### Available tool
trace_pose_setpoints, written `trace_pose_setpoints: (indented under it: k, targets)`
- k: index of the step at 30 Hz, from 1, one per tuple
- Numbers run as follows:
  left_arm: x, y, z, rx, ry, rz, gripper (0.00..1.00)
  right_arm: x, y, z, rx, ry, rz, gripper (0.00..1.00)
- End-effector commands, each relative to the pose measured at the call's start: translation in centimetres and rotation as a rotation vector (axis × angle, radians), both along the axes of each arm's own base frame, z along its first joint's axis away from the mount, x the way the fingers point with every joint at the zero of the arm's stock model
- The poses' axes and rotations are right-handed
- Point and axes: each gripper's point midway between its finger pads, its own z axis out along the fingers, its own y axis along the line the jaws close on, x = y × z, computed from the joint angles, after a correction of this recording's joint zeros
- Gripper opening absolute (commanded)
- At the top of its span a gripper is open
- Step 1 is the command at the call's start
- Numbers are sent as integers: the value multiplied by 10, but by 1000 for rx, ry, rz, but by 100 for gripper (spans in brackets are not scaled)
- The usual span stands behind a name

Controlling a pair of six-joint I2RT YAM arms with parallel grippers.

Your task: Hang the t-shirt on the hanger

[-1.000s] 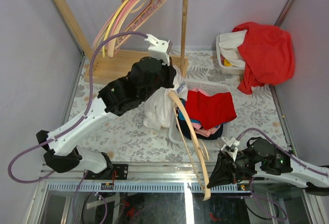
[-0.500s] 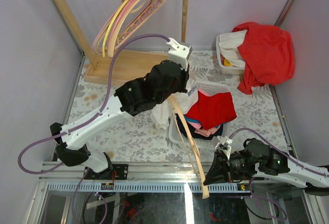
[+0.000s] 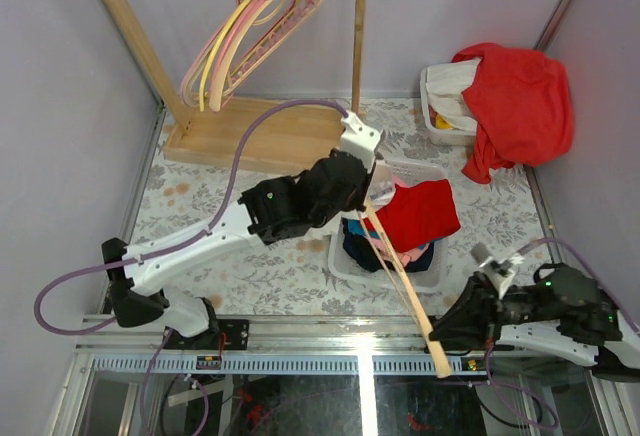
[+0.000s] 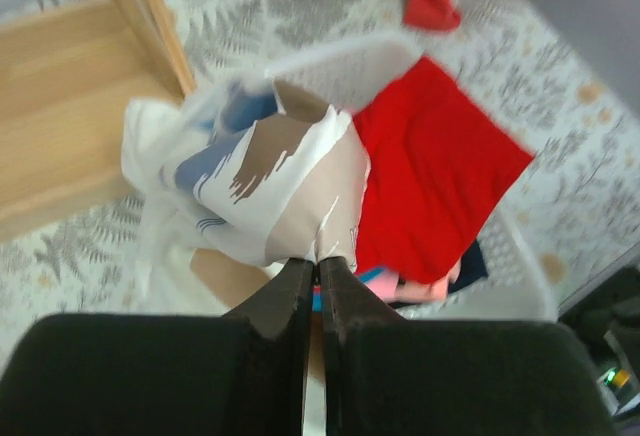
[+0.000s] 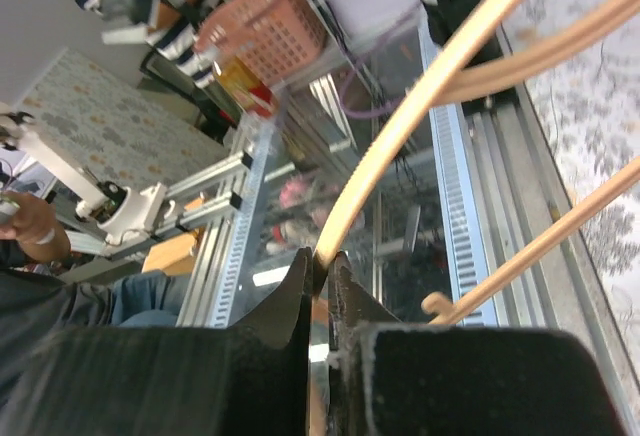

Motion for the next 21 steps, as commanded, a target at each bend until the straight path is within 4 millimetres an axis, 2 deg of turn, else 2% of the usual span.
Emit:
trace_pose_setpoints:
  k: [1, 6, 9, 11, 13, 15, 17, 21]
  targets:
    - [-23, 23, -7, -48, -6, 29, 0, 7, -24, 68, 232, -151, -65, 0]
    - [-80, 32, -41, -73, 76, -93, 0, 20, -10, 67, 229, -184, -112, 0]
    - [-104, 54, -67, -55, 124, -59, 0, 17, -10, 76, 279, -204, -95, 0]
    - [-103, 84, -87, -38, 158, 52, 0, 15, -12, 76, 276, -220, -89, 0]
    - [-99, 117, -98, -14, 160, 158, 0, 6, -9, 71, 261, -228, -26, 0]
    - [-95, 147, -96, -24, 150, 260, 0, -4, -2, 58, 209, -210, 52, 0]
    - [-90, 171, -90, -30, 138, 352, 0, -4, 8, 40, 123, -199, 75, 0]
    - [-78, 201, -85, 12, 111, 481, 0, -4, 26, 12, 36, -187, 117, 0]
